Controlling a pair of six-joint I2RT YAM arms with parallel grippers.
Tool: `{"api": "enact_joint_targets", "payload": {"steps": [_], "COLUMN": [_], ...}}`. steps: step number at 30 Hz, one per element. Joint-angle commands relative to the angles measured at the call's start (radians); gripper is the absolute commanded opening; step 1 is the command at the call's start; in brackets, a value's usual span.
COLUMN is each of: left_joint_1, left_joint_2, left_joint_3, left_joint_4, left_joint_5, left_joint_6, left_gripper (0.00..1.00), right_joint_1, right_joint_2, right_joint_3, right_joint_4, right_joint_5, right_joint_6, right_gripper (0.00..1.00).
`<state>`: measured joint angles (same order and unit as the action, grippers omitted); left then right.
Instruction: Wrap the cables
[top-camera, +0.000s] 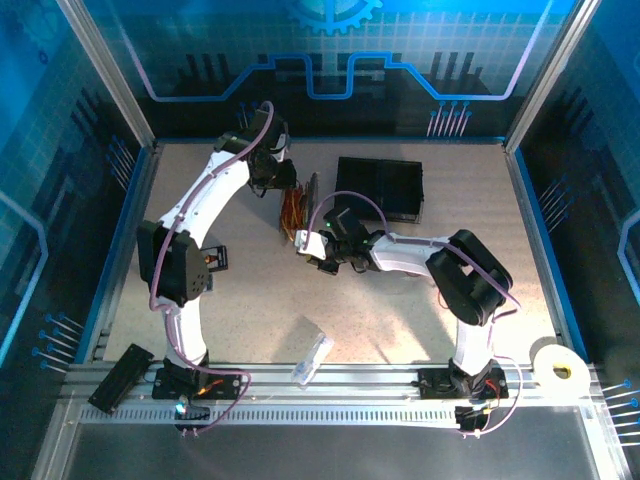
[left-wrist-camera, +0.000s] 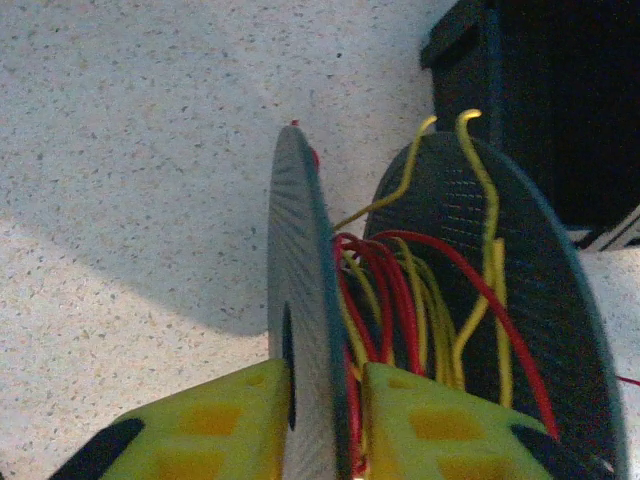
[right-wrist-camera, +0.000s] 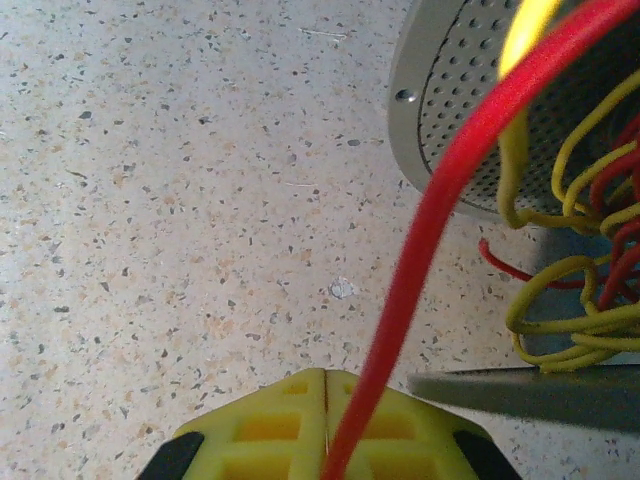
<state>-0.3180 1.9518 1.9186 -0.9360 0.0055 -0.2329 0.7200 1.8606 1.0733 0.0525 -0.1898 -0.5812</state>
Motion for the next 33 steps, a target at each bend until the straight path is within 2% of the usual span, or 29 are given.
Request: {"api": "enact_joint_targets", "payload": {"steps": [1,5,9,11,13,16,27,33], "left_joint_1": [-0.009,-0.018,-0.024,-0.024,-0.026,-0.026,-0.029,-0.028], "left_joint_2": [0.000,0.001,0.002,0.000,-0.007,-0.019,-0.026,-0.001], "left_joint_3": [0.031,0.036,0.040,0.038,0.035,0.029,-0.001,0.022], "left_joint_4": [-0.002,-0.010,-0.023,-0.027,-0.030,-0.033,-0.018,-0.056], "left_joint_5": [0.041,0.042,0.030,0.026,0.014,0.005,0.021,0.027], "left_joint_6": [0.007,0.010,0.018,0.022,0.024,0.029,0.046,0.064], "left_gripper": [0.30,0.36,0.50,0.63,0.81,0.99,0.98,0.78], "right_joint_1": [0.016,0.016,0.017,0.019,0.025,0.028,0.025,0.024], "right_joint_2": [-0.041,-0.050,-0.066,-0.074,-0.084,-0.099,-0.097,-0.101], "right_joint_3": [0.000,-0.009,-0.018,-0.027,-0.033,-0.037,-0.014,-0.015], "right_joint_4": [-0.023,-0.025,-0.016,-0.001,0.010,0.017,-0.009,-0.003], "right_joint_5": [0.003,0.013,0.021,0.031,0.053,0.067,0.090,0.092], "right_joint_6": [0.000,0.000,-0.006,-0.012,-0.025,-0.032,-0.036,-0.034], "right_gripper": [0.00,0.00,0.00,0.00,0.00,0.00,0.00,0.00]}}
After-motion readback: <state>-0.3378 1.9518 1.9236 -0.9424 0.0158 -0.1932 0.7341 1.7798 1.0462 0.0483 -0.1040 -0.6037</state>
